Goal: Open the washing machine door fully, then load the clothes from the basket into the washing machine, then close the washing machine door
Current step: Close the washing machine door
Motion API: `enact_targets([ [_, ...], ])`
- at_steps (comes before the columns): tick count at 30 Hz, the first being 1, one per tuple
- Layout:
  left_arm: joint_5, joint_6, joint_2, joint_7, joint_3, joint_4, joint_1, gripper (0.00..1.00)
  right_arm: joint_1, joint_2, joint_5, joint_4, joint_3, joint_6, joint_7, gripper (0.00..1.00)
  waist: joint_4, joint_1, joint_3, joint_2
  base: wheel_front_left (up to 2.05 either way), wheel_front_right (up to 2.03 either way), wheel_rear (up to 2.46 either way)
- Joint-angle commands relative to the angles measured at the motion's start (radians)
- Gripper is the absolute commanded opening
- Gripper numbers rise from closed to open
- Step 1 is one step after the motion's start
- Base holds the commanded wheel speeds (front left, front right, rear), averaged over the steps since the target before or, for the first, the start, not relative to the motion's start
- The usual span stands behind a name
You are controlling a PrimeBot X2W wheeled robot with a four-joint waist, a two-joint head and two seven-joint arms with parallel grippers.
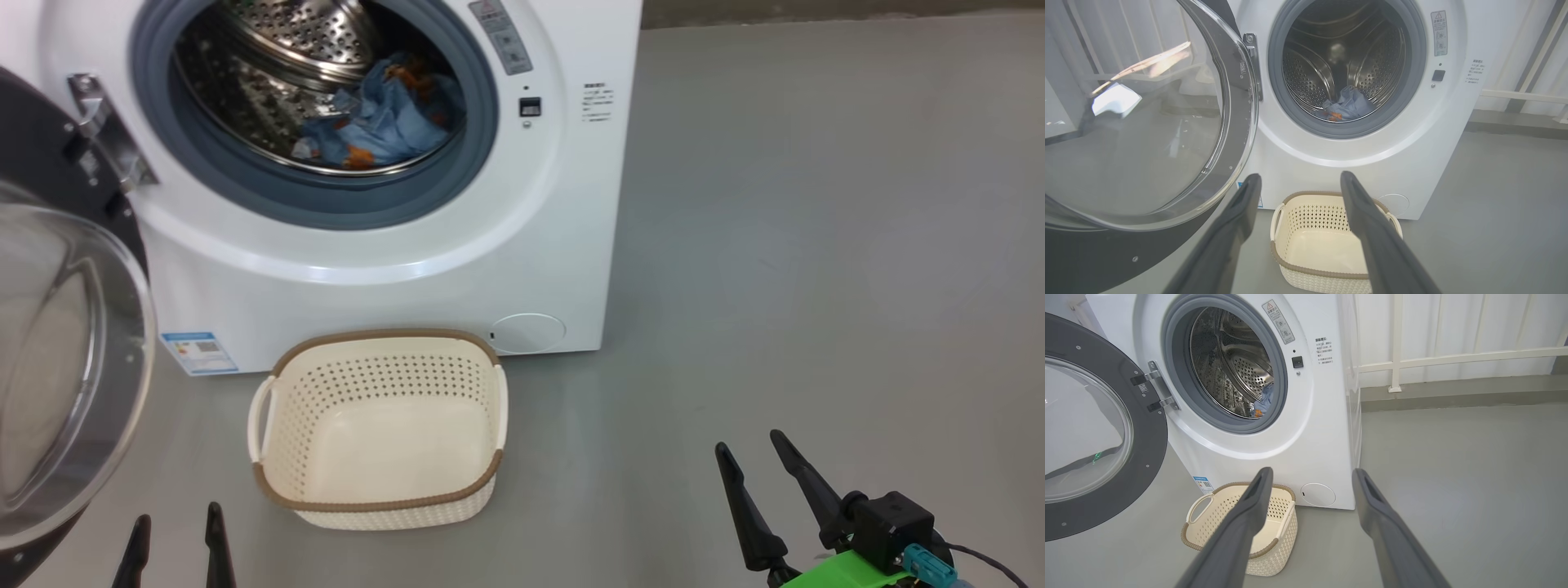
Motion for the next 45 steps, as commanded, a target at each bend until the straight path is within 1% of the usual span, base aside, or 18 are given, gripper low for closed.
enact_targets([
  [1,0.0,0.01,0.004,-0.006,0.029,-0.023,-0.032,1.0,-0.021,-0.007,-0.007,-0.021,0.025,0.002,-0.005,1.0,0.018,0.0,-0.001,0.0,0.0,0.0,0.0],
  [12,-0.018,0.021,0.004,-0.006,0.023,-0.029,-0.022,1.0,-0.028,-0.01,-0.005,-0.018,0.037,0.002,-0.005,1.0,0.127,0.0,0.005,0.0,0.0,0.0,0.0],
  [28,-0.052,0.053,0.004,-0.006,0.011,-0.021,-0.023,1.0,-0.033,-0.029,-0.006,-0.015,0.044,0.002,-0.005,1.0,0.316,0.0,0.026,0.0,0.0,0.0,0.0],
  [45,-0.08,0.084,0.004,-0.006,-0.001,-0.018,-0.013,1.0,-0.05,-0.044,-0.004,-0.004,0.073,0.002,-0.005,1.0,0.423,0.0,0.035,0.0,0.0,0.0,0.0],
])
